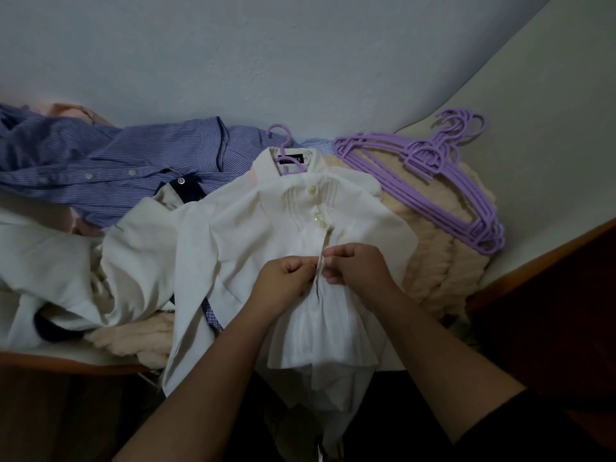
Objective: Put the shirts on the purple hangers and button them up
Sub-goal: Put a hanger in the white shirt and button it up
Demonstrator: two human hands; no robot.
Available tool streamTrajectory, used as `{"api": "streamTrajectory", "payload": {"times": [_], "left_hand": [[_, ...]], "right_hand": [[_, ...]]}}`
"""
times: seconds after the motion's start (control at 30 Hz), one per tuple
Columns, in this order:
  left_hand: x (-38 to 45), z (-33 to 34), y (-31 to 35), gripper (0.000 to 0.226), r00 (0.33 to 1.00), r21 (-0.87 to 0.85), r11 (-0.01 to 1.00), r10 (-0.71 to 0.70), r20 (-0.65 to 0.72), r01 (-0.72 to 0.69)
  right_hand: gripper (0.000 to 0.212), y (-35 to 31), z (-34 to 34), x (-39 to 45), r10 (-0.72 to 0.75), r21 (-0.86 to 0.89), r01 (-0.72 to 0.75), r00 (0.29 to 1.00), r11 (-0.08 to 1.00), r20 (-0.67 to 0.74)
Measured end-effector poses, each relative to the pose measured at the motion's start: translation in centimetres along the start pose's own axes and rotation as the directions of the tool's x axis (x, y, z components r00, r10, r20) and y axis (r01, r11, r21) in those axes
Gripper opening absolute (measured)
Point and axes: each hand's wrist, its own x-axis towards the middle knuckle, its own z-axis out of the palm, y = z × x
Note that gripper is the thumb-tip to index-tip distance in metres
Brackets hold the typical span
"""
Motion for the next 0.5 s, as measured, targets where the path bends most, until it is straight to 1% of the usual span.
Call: {"api": "streamTrajectory", "payload": {"times": [0.07,0.17,0.23,0.3,0.37,0.43,0.5], "left_hand": [[0.0,0.0,0.0,0.016,1.000,-0.010,1.000,0.013,-0.012,-0.014],[0.1,0.1,0.0,0.006,0.999,-0.071,0.997,0.014,-0.044,-0.017],[0.2,0.1,0.1,0.003,0.999,-0.088,0.996,0.005,-0.054,-0.010],[0.2,0.2,0.0,0.006,0.999,-0.090,0.996,0.006,-0.049,-0.010],[0.2,0.4,-0.1,0.011,0.999,-0.106,0.994,0.006,-0.047,-0.011],[0.2,0.6,-0.1,0.009,0.998,-0.118,0.993,0.014,-0.054,-0.021],[0.2,0.8,-0.1,0.010,0.998,-0.129,0.991,0.024,-0.055,-0.031]], "right_hand": [[0.010,0.2,0.0,-0.1,-0.057,-0.030,0.057,0.998,0.998,-0.001],[0.025,0.4,-0.2,-0.6,-0.197,-0.124,0.198,0.980,0.972,0.020],[0.027,0.5,-0.5,-0.9,-0.258,-0.170,0.262,0.965,0.950,0.046],[0.027,0.5,-0.7,-1.1,-0.263,-0.196,0.274,0.961,0.942,0.082],[0.021,0.5,-0.8,-0.9,-0.238,-0.211,0.257,0.965,0.943,0.110],[0.016,0.5,-0.7,-0.7,-0.215,-0.205,0.231,0.972,0.951,0.096],[0.019,0.7,-0.5,-0.5,-0.192,-0.193,0.200,0.979,0.961,0.064]]}}
